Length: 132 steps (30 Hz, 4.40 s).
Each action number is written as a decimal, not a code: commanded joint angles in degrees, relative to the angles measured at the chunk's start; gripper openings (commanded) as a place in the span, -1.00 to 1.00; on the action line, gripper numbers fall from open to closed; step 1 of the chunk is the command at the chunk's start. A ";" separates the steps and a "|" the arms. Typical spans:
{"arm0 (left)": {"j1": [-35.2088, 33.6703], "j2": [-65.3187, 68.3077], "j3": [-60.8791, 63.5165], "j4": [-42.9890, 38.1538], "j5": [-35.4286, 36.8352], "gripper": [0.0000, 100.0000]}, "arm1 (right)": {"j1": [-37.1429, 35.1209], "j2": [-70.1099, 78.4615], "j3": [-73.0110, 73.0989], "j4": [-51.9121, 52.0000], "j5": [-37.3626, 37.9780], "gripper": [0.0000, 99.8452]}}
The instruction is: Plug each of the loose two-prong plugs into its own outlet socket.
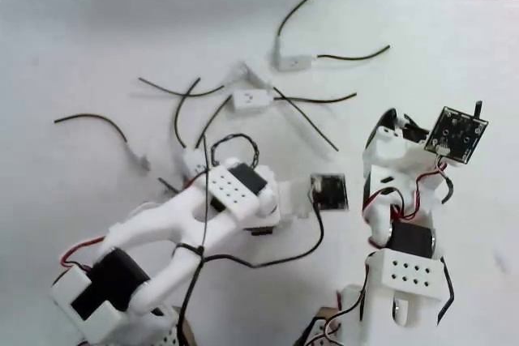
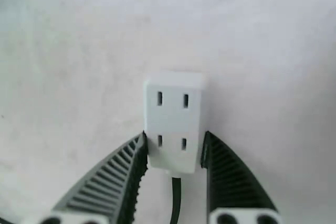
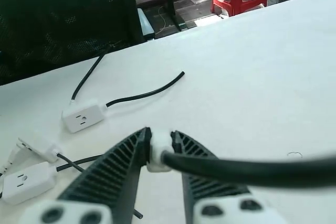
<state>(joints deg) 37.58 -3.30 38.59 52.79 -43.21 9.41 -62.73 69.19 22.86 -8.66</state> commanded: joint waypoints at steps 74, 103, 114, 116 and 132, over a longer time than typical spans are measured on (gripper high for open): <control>-45.58 -39.43 21.98 -2.90 31.47 -0.55 | -38.46 41.89 -21.36 13.23 22.59 -0.96; -45.58 -39.43 22.07 -2.90 31.47 -0.55 | -37.58 46.99 -12.66 3.74 22.51 -0.96; -45.58 -39.16 22.15 -3.08 31.65 -0.55 | -29.85 41.45 -22.77 11.30 21.89 -0.96; -45.58 -39.16 22.15 -3.16 31.65 -0.55 | -27.21 39.25 -26.11 13.41 21.89 -0.96; -45.58 -39.16 22.77 -3.78 31.74 -0.55 | -8.48 44.62 -43.25 5.32 8.88 -0.96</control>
<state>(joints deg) -7.52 -41.10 61.63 49.98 -12.18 -1.41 -20.53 29.98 32.44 4.18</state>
